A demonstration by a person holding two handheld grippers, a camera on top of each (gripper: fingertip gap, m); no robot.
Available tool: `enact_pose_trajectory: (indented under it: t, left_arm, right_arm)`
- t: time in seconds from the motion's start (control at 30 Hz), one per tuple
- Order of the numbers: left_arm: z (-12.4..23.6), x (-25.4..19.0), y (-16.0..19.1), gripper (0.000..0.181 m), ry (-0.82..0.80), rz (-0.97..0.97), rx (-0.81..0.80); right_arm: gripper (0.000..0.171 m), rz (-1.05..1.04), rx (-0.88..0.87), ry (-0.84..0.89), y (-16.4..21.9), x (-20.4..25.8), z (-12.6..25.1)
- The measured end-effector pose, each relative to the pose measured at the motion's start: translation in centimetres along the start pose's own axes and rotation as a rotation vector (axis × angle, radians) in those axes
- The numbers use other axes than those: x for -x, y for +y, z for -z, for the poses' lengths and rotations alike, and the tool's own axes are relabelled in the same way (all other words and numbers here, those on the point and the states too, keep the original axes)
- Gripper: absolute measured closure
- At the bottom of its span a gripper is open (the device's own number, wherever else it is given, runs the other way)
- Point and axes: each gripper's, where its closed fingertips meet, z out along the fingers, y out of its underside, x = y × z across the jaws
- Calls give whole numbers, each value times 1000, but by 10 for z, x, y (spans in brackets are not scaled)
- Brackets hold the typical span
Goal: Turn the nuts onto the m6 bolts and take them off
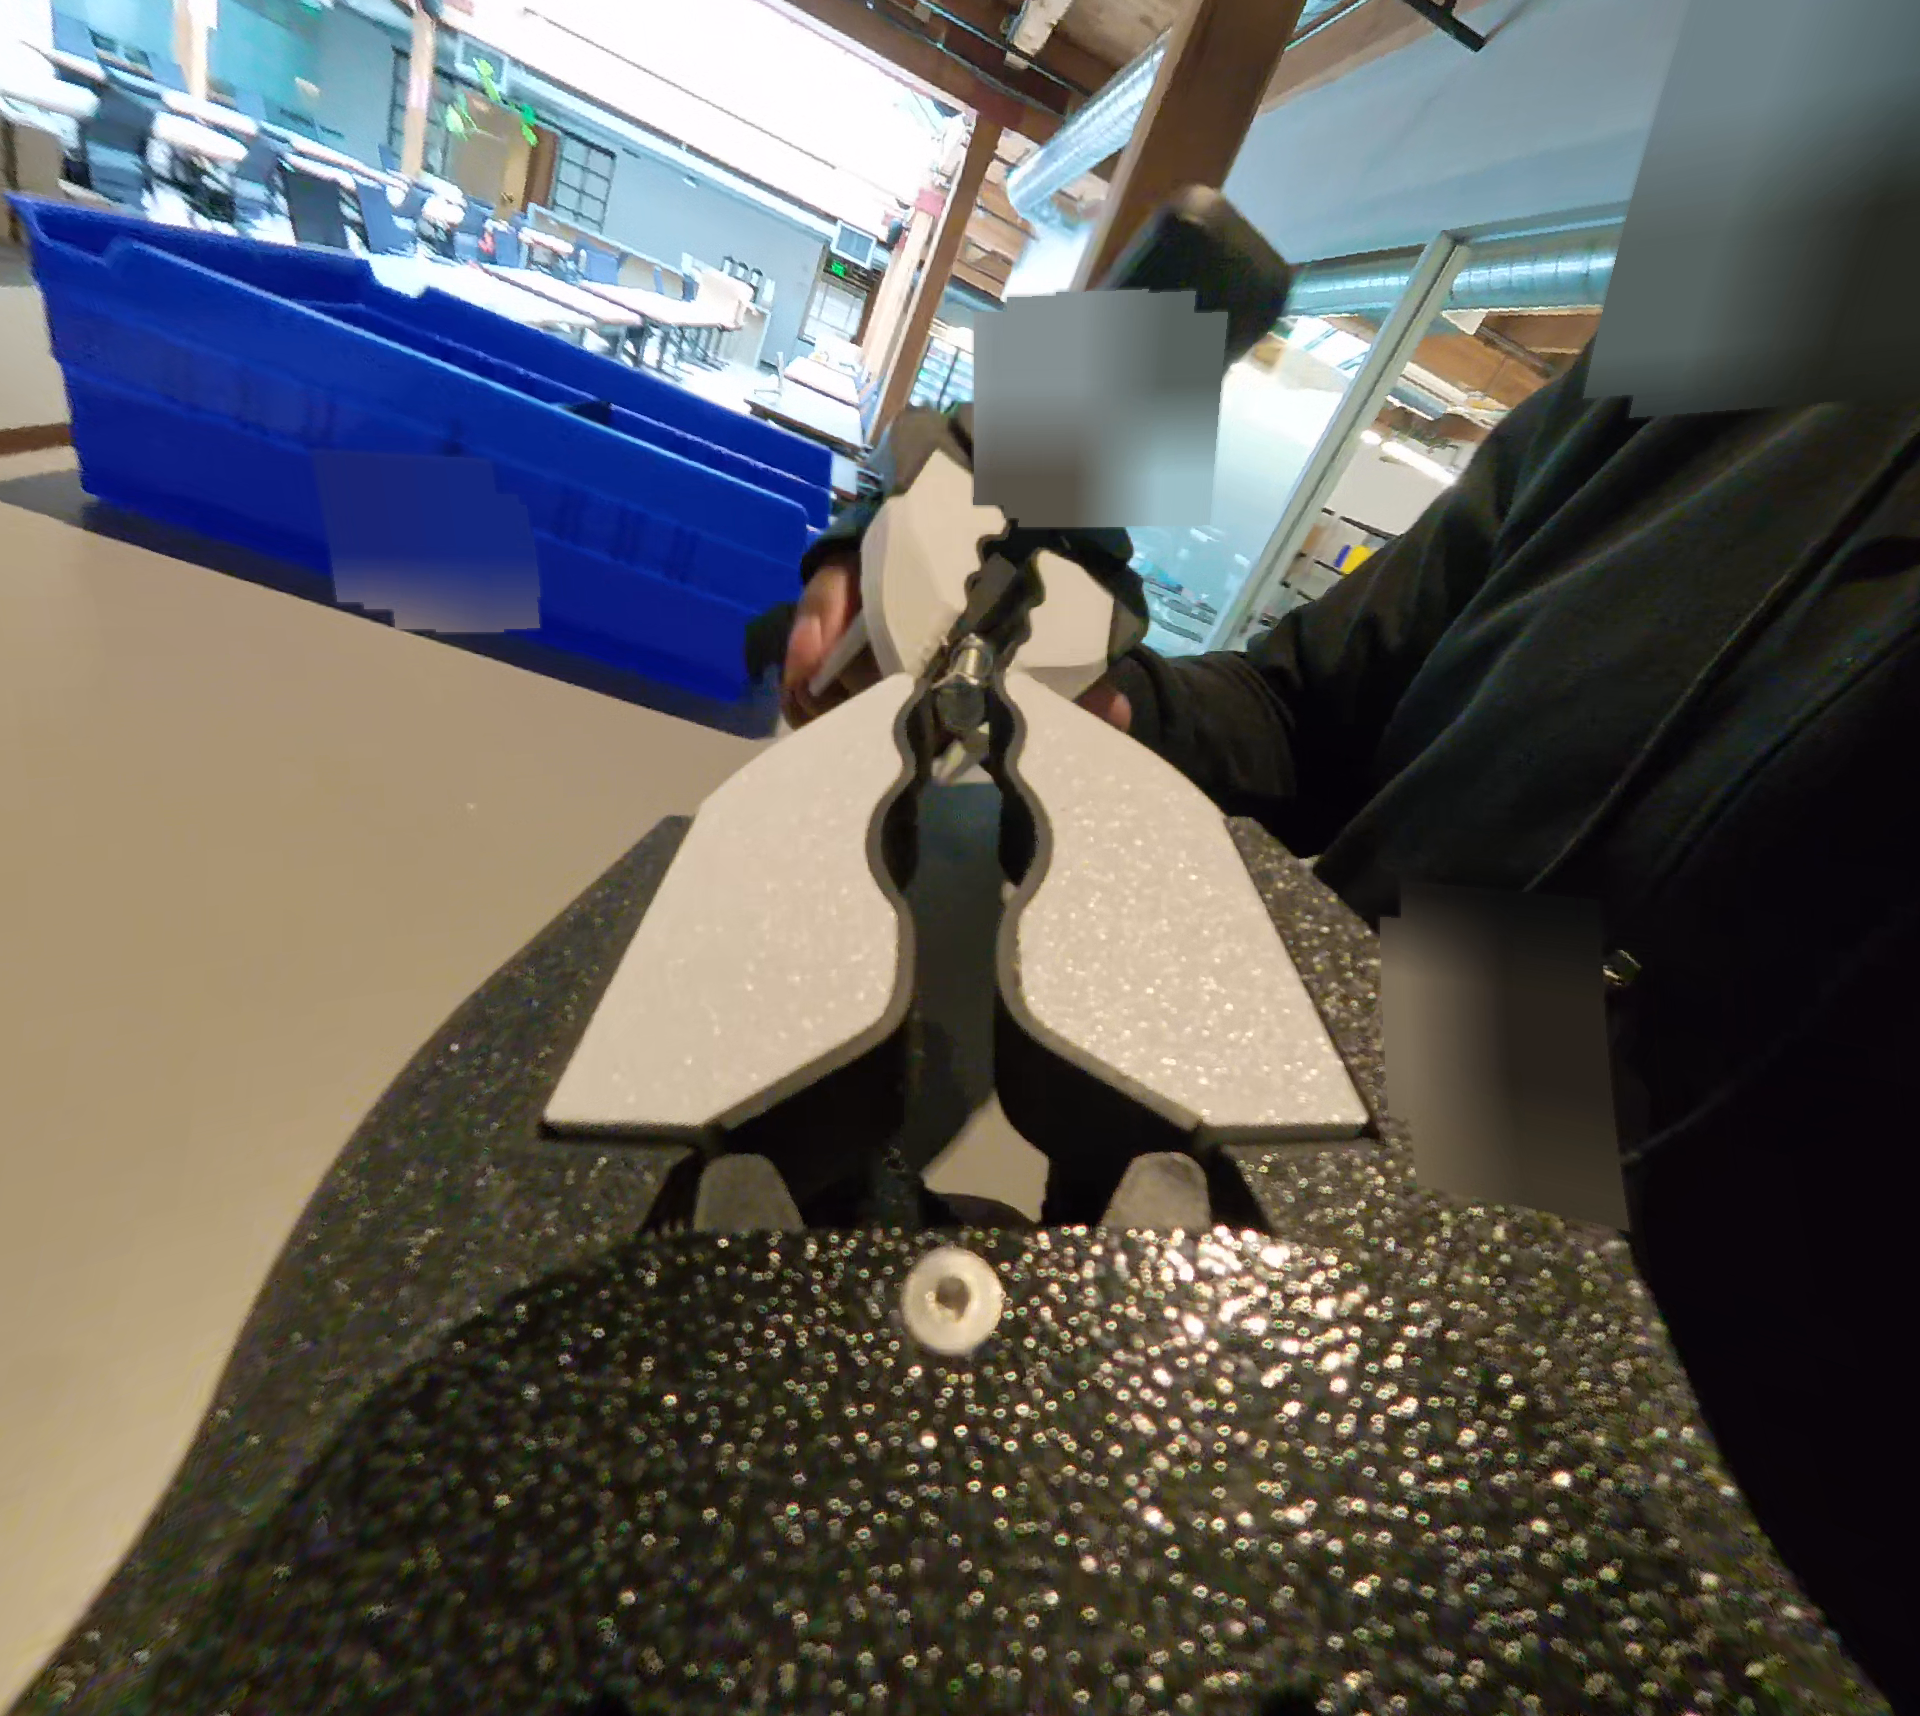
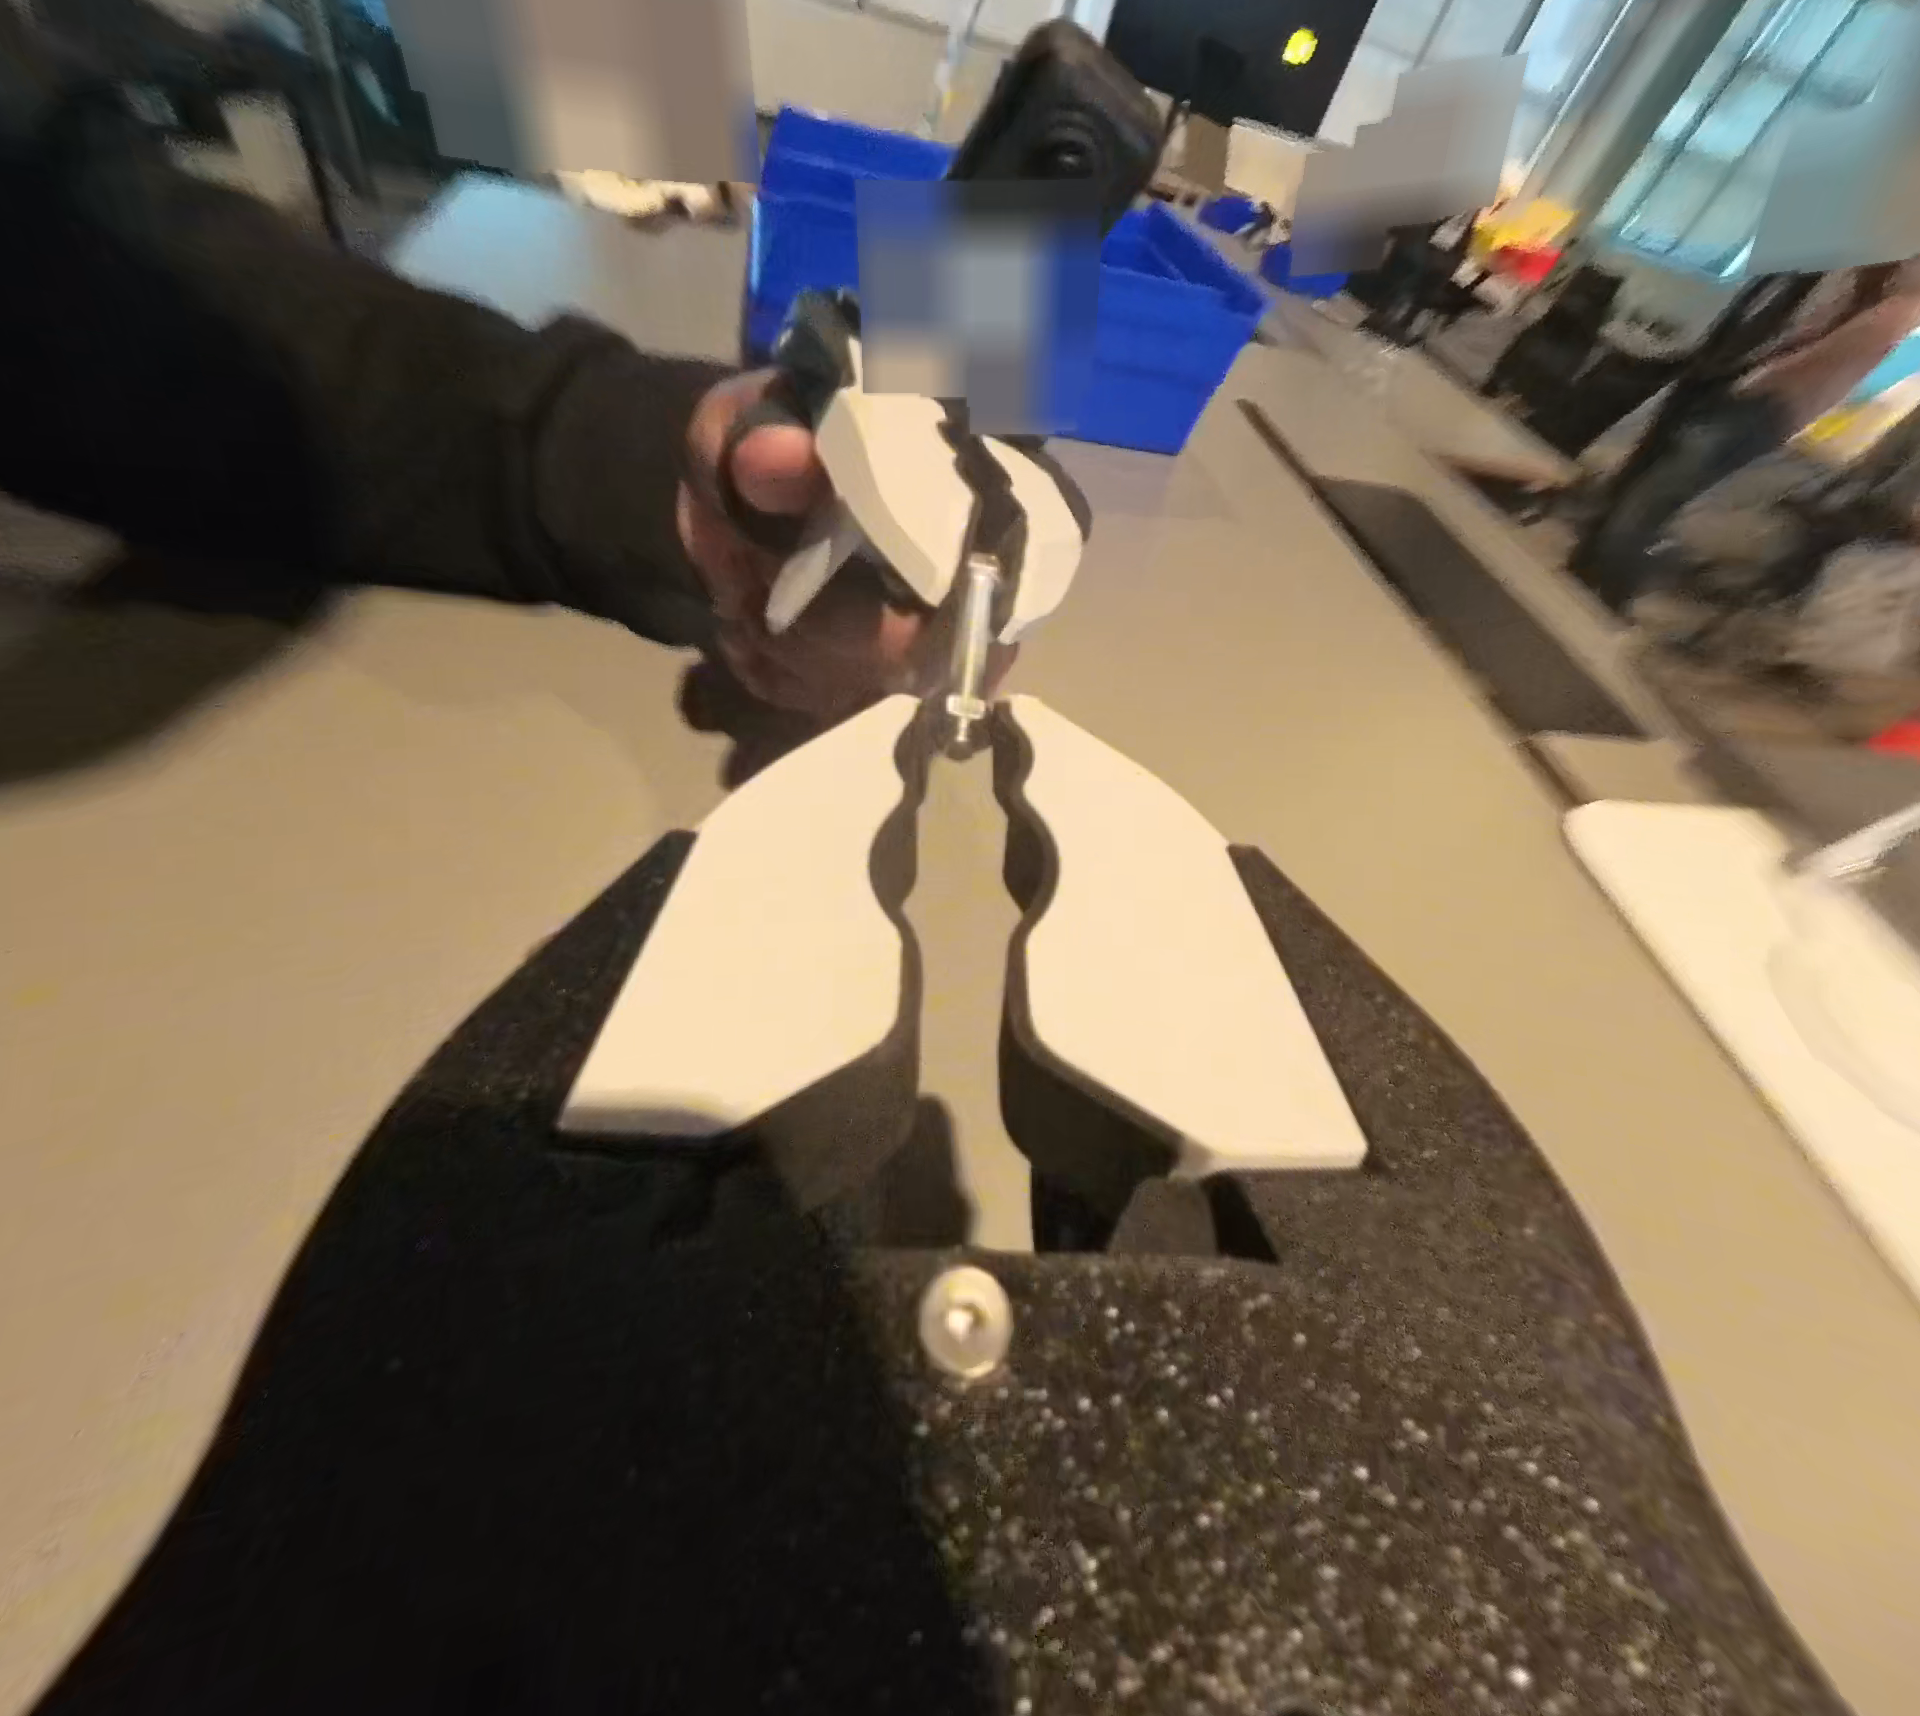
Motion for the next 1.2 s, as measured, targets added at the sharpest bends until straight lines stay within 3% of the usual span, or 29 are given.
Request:
enact_pose_trajectory:
  t: [0.13, 0.2, 0.33, 0.4, 0.57, 0.67, 0.77, 0.9, 0.97, 1.03, 1.13, 1.2]
  left_arm:
    - [-4, 0, 10, 171, 28, 78, 33]
    - [-4, 0, 9, 171, 25, 64, 32]
    - [-1, -2, 0, 171, 5, -17, -4]
    - [0, -2, -5, 171, -7, -44, -21]
    - [1, -3, -8, 172, -30, -113, -26]
    - [1, -3, -8, 171, -38, -127, -22]
    - [1, -1, -3, 171, -26, -68, 2]
    - [-2, 0, 10, 171, 26, 86, 41]
    - [-3, 3, 11, 171, 16, 95, 43]
    - [-2, 1, 7, 171, 10, 39, 28]
    - [-1, -2, 0, 171, -2, -30, 1]
    - [1, -1, -4, 172, -14, -57, -19]
  right_arm:
    - [159, 524, 78, 180, 5, -2, 5]
    - [159, 560, 84, 211, 7, -4, 5]
    - [135, 217, 6, 113, 1, -5, 5]
    - [132, 4, -47, 19, -4, -3, 4]
    - [143, -375, -167, -132, -17, -4, 4]
    - [159, -401, -150, -163, -14, -1, 3]
    - [161, -200, -71, -85, -8, 0, 3]
    - [161, 420, 58, 123, 3, 1, 6]
    - [161, 574, 97, 201, 6, -2, 6]
    - [155, 472, 49, 183, 1, -1, 6]
    - [128, 140, -13, 82, -3, -3, 4]
    - [125, -54, -55, 3, -6, -3, 3]
